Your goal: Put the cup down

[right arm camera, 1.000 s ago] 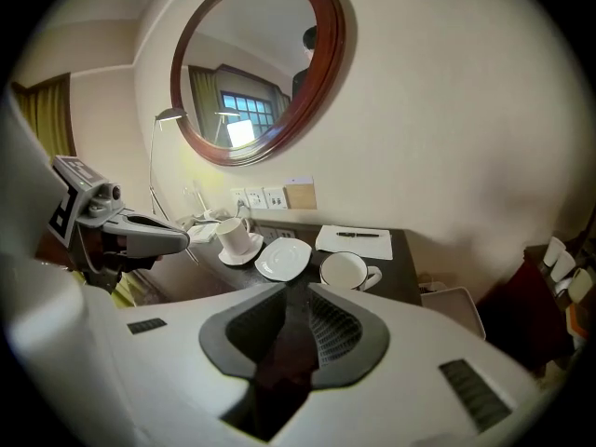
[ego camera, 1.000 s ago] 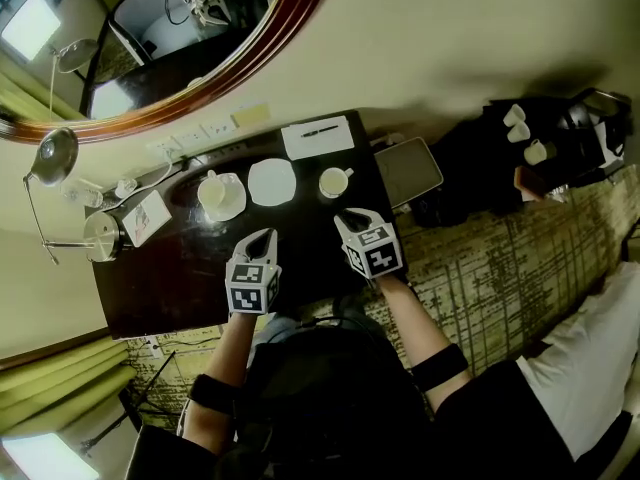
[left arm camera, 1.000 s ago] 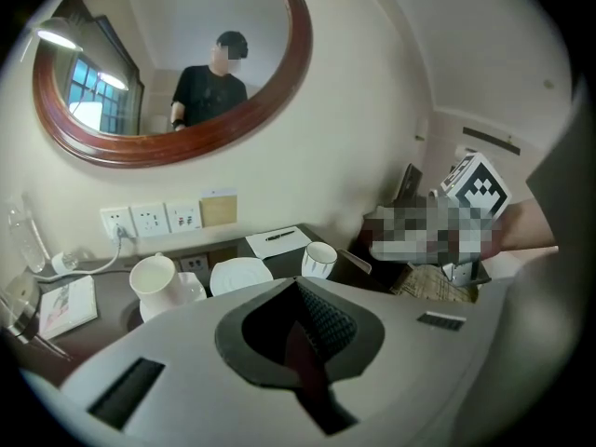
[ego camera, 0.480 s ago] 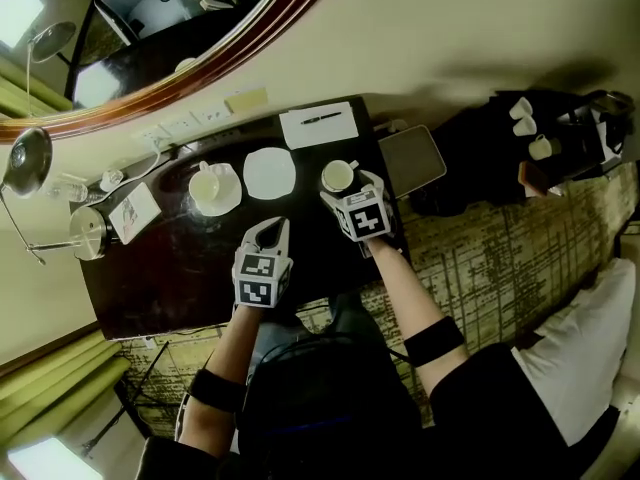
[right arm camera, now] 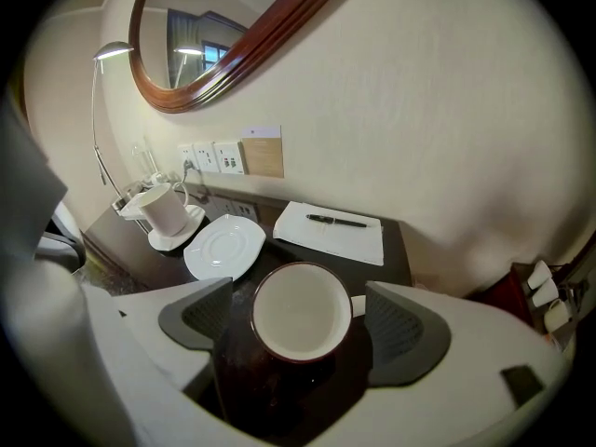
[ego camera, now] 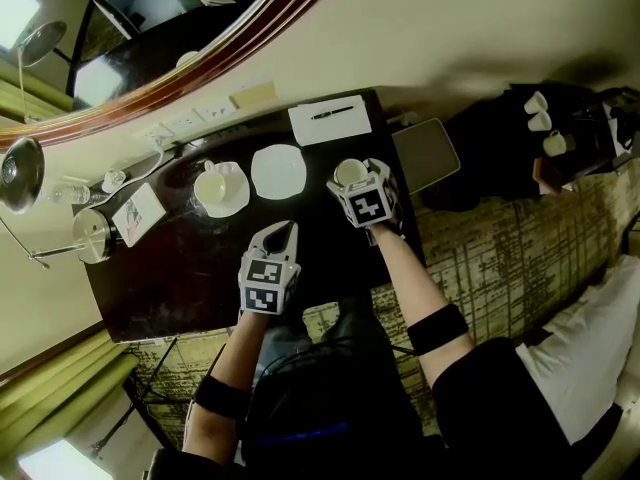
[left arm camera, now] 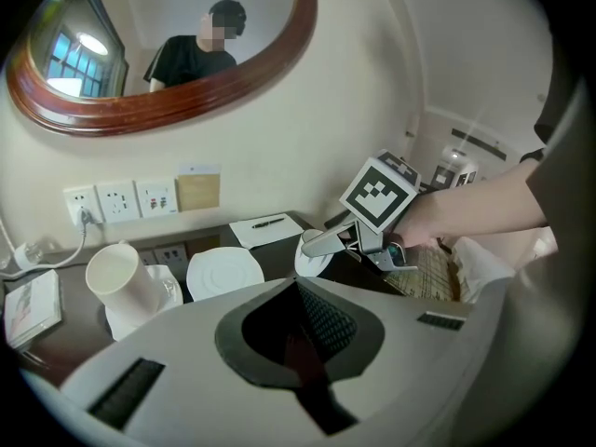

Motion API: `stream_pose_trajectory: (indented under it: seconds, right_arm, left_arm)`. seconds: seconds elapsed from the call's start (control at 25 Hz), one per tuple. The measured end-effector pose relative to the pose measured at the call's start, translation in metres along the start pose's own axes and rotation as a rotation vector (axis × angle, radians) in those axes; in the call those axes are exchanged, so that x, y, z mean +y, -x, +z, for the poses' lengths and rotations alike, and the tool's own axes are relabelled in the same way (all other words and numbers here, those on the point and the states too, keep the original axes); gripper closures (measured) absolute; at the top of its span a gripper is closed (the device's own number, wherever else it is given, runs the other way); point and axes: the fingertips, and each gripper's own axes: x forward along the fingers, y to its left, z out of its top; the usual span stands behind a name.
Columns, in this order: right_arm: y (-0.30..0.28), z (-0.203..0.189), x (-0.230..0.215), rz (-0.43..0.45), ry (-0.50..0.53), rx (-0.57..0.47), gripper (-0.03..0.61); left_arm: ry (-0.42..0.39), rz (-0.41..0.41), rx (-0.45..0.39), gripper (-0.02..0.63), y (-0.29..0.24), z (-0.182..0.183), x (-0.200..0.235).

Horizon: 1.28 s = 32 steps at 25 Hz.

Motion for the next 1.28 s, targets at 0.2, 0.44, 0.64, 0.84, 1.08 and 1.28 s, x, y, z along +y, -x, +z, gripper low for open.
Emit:
stream_pose_trajectory:
  seconds: [0.2, 0.44, 0.64, 0.84, 1.08, 1.28]
  right_arm:
    - [-0.016, -0.008, 0.005, 0.034, -0.007, 0.047, 0.133]
    - [-0.021, -0.02, 0.006, 0.037, 0.017, 0.085, 0.201]
    - [-0.019, -0.018, 0.007, 0.041, 0.064, 0.087, 0.201]
    - [-0.019, -0.021, 0.007, 0.064, 0.083, 0.1, 0.206]
    - [-0.01, -0.016, 0.007, 0.082, 0.122, 0.096, 0.207]
    - [0.0, 0.006, 0.016, 0.103, 0.235, 0.053, 0.209]
  left_arm:
    - [0.022, 0.017, 0.016, 0.613, 0.004, -0.012, 0.01]
    - [0.032, 0.023, 0.021, 0.613, 0.005, -0.018, 0.013]
    - [0.032, 0.018, 0.015, 0.613, 0.005, -0.016, 0.009]
    - [0.026, 0.026, 0.006, 0.613, 0.005, -0.017, 0.011]
    - [0.033, 0.026, 0.011, 0.613, 0.008, -0.017, 0.011]
    - [0.044, 0.042, -0.007, 0.613, 0.009, -0.015, 0.018]
